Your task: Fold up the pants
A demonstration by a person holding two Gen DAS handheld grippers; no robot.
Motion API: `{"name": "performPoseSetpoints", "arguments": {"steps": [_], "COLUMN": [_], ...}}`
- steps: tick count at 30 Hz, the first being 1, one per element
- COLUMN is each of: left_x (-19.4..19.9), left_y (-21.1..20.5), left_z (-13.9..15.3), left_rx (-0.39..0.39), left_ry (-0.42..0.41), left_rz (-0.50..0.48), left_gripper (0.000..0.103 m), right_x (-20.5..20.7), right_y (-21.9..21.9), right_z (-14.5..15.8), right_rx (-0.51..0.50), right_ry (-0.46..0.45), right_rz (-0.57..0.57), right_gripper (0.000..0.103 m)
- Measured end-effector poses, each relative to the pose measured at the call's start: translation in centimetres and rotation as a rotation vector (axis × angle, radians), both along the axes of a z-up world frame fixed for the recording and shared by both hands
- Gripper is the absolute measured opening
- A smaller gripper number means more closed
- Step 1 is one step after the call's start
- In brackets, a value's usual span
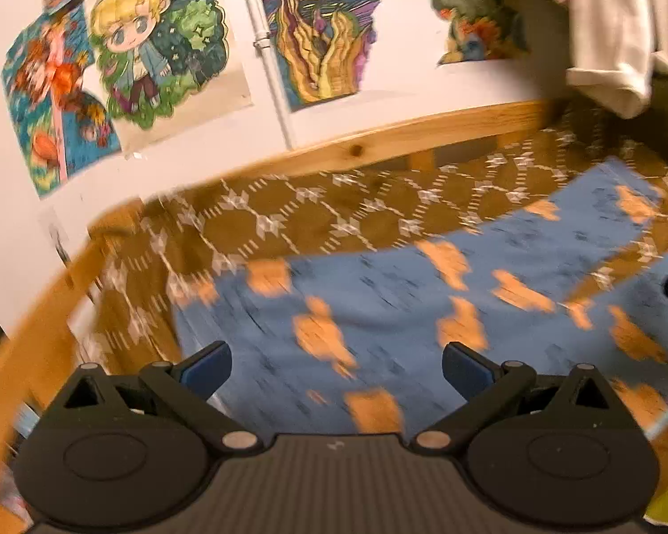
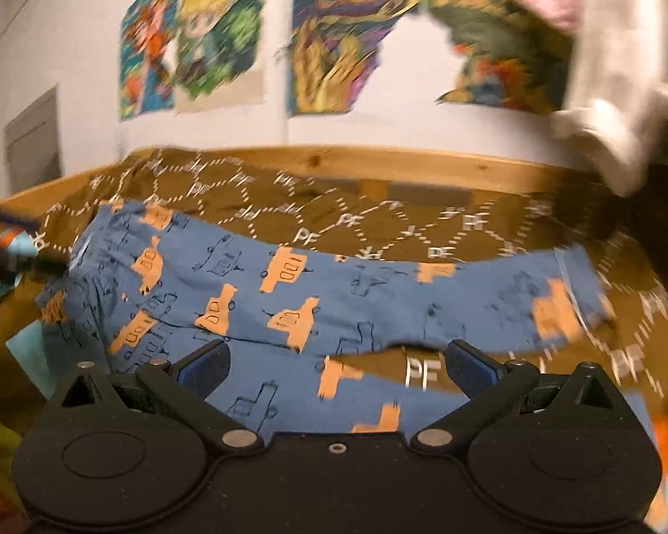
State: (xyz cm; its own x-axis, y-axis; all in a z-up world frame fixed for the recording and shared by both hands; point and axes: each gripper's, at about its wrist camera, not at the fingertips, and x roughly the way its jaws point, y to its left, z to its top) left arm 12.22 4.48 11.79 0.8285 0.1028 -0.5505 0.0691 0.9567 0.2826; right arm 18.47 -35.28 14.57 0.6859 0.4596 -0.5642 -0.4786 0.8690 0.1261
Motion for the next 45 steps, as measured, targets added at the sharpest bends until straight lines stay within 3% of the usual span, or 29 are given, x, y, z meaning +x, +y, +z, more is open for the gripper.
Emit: {"name": "performPoseSetpoints", "arguments": {"steps": [5,12,16,18,20,25,26,27,29,31,32,33,35,38,45], "left_x": [7.3,16.7,19.9,20.5,21.0,21.9,22.0,22.1,22.0,21.8,21.6,21.4,21.1,20.5,20.4], "left_y": [1.7,4.2,5.5,5.7,5.9,6.6,6.5,6.4,6.0,5.3,5.1,4.9,4.9,4.9,4.0], "left_z": [2.3,-0.5,-2.1,-3.0,-3.7,-4.7,-4.7,-4.8,-5.0,-5.0,-5.0,-4.9,-4.5,-3.6,-2.4], "left_rx": [0.087,0.083,0.058,0.060,0.064,0.046,0.044,0.041,0.038,0.060,0.074,0.079,0.066,0.049,0.091], "left_ry": [-0.036,0.038,0.123,0.181,0.223,0.290,0.299,0.307,0.308,0.301,0.291,0.277,0.255,0.205,0.091], "left_rz": [0.009,-0.049,-0.131,-0.195,-0.229,-0.227,-0.239,-0.242,-0.229,-0.225,-0.221,-0.212,-0.194,-0.171,-0.100], "left_gripper": [0.103,0.100,0.088,0.080,0.065,0.033,0.014,0.010,0.002,0.001,0.000,0.000,0.000,0.000,0.000], "right_x": [8.6,21.4,26.1,27.9,29.5,30.8,30.9,30.9,30.6,30.2,29.9,29.6,28.7,28.0,27.6], "right_y": [1.3,4.4,7.2,8.0,8.6,9.5,9.8,10.1,10.5,10.5,10.5,10.5,10.6,10.6,11.6], "right_z": [-0.4,-2.6,-3.6,-4.5,-5.6,-7.0,-7.2,-7.4,-7.8,-7.9,-7.8,-7.6,-7.3,-6.4,-4.1], "right_rx": [-0.120,-0.122,-0.183,-0.189,-0.181,-0.180,-0.186,-0.201,-0.244,-0.244,-0.242,-0.248,-0.274,-0.285,-0.338], "right_ry": [0.007,0.186,0.174,0.208,0.259,0.321,0.330,0.336,0.326,0.318,0.310,0.298,0.257,0.207,0.060], "right_rz": [0.151,0.315,0.423,0.448,0.477,0.596,0.608,0.616,0.626,0.629,0.630,0.630,0.638,0.637,0.535], "right_gripper": [0.102,0.102,0.102,0.092,0.085,0.072,0.064,0.052,0.038,0.029,0.014,0.007,0.003,0.002,0.001]}}
